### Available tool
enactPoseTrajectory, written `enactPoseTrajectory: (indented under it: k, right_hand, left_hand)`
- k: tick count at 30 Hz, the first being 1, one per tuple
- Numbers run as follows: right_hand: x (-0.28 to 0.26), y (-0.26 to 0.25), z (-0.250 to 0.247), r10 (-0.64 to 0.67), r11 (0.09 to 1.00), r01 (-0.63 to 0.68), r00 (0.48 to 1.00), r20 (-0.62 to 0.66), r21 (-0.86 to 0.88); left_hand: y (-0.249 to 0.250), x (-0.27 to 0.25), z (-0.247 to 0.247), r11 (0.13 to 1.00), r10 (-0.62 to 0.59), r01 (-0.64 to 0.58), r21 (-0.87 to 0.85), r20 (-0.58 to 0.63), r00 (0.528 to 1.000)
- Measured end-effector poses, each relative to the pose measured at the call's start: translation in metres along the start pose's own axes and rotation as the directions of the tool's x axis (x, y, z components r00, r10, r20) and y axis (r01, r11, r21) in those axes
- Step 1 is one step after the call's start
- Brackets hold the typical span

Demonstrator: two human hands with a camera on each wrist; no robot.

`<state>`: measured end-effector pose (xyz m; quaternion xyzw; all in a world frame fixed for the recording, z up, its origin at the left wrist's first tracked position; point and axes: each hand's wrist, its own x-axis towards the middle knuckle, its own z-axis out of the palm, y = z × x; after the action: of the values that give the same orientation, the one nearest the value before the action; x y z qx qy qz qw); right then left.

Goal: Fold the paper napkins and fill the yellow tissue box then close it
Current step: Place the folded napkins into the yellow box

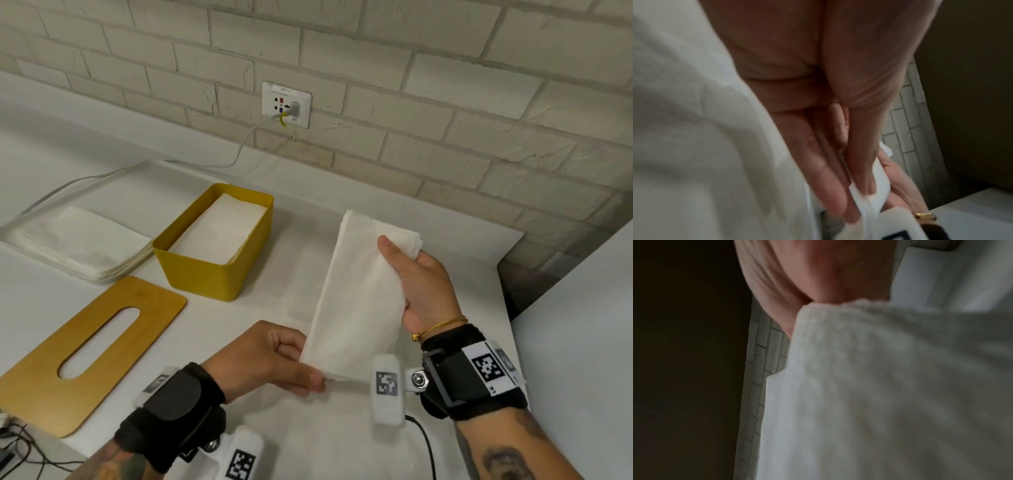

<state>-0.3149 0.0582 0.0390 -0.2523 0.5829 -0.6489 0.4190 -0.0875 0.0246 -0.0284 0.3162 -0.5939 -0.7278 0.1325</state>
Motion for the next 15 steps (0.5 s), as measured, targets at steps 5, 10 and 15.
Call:
enactPoseTrajectory:
  k: [5,10,15]
  right_hand:
    - [-0.006,0.008,0.009,0.014,1.0,-0.011,0.995,0.102,-0.026]
    - [-0.015,0.028,0.022,-0.001,0.997,0.014,0.987,0.163,-0.076]
    - [-0.027,0.05,0.023,-0.022,0.956,0.081,0.979,0.205,-0.281]
  left_hand:
    - [0.024,0.009,0.001,0.981,0.137,-0.161,-0.11,-0.196,0.971]
    - [0.028,0.027,0.015,0.961,0.261,-0.276,0.024,-0.407,0.876]
    - [0.022,0.031,0.019,0.945,0.296,-0.323,0.054,-0.56,0.774]
